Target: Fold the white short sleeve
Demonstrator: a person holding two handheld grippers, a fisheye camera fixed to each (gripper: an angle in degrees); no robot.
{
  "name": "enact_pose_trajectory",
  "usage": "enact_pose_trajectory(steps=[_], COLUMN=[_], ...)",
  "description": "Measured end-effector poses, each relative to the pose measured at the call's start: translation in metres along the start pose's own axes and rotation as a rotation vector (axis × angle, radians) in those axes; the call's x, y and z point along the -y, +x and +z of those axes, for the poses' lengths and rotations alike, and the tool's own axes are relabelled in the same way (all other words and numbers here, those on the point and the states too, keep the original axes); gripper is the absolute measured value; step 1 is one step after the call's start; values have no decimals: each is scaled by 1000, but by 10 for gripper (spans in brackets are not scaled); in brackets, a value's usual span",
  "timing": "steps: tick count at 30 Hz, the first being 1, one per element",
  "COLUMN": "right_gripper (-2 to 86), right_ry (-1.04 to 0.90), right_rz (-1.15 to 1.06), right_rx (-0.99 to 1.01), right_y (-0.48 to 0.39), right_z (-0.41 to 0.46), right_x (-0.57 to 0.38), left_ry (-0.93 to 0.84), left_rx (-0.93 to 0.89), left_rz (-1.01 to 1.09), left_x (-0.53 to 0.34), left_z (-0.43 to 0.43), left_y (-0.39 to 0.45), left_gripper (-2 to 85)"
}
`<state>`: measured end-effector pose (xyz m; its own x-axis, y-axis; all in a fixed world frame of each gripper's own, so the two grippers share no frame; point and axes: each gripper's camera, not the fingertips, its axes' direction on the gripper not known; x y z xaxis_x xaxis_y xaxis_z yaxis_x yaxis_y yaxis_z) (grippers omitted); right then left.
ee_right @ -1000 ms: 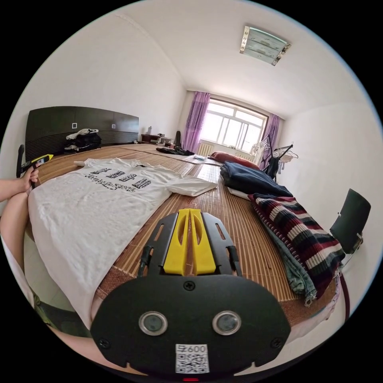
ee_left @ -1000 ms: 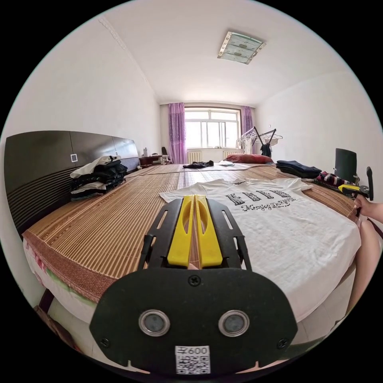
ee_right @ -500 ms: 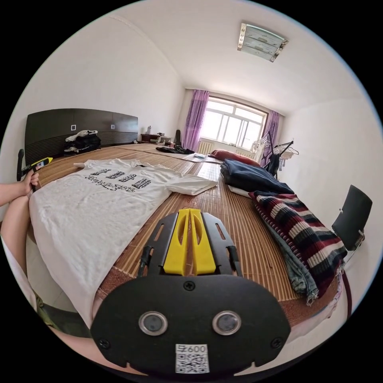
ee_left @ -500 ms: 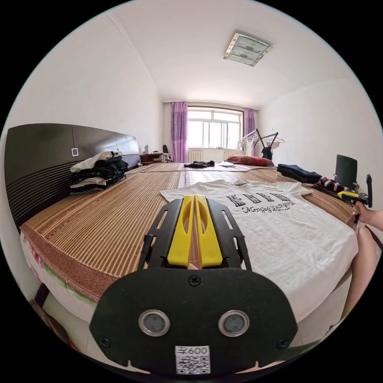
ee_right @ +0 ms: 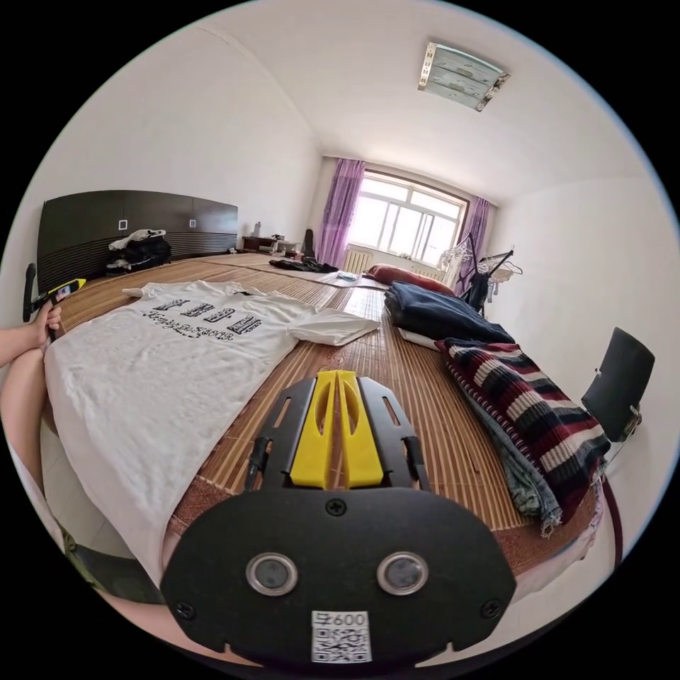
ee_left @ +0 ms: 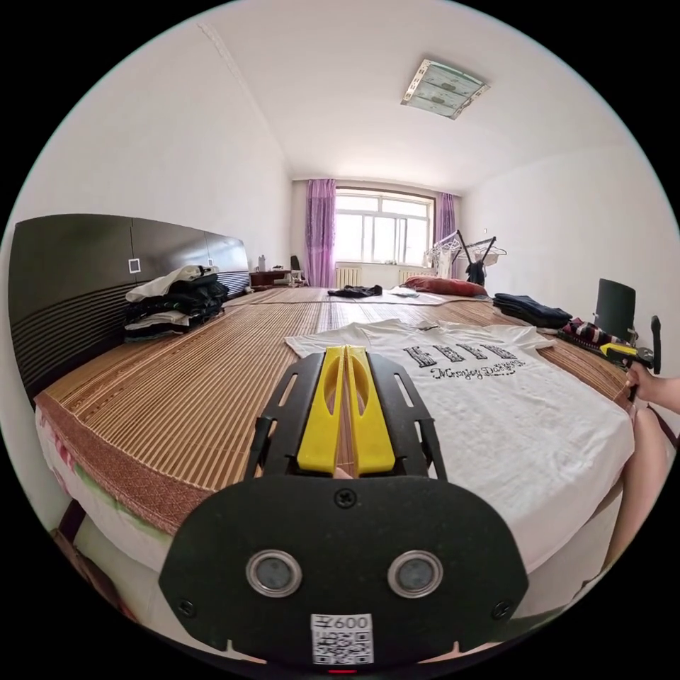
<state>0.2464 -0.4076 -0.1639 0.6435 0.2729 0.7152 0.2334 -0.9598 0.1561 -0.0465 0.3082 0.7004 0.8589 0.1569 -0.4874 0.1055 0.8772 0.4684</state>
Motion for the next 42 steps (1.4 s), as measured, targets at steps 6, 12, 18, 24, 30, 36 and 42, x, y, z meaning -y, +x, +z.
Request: enact_pose_trajectory(steps=[6, 12, 18, 24, 30, 36, 42], right_gripper=[-8, -8, -8, -8, -1, 32, 45], right_ry=[59, 168, 242, 171, 288, 136, 221], right_rz=[45, 59, 127, 423, 463, 644, 879], right_rx=[-15, -39, -54, 162, 259, 397, 387], right_y=[11, 19, 42, 124, 155, 206, 254], right_z=[-14, -38, -57, -52, 16, 80, 92], right_x=[-4, -14, -16, 43, 69, 69, 61], left_ry=[-30, -17, -22, -192, -313, -420, -531], left_rx=[27, 18, 34, -264, -530, -664, -610], left_rz=[182, 80, 57, 115, 193, 305, 346], left_x=[17, 38, 67, 181, 301, 363, 424], left_z=[-9, -25, -38, -12, 70, 191, 284], left_y=[61, 69, 92, 164, 353, 591, 765], left_gripper=[5, 12, 36, 99, 130, 117, 133])
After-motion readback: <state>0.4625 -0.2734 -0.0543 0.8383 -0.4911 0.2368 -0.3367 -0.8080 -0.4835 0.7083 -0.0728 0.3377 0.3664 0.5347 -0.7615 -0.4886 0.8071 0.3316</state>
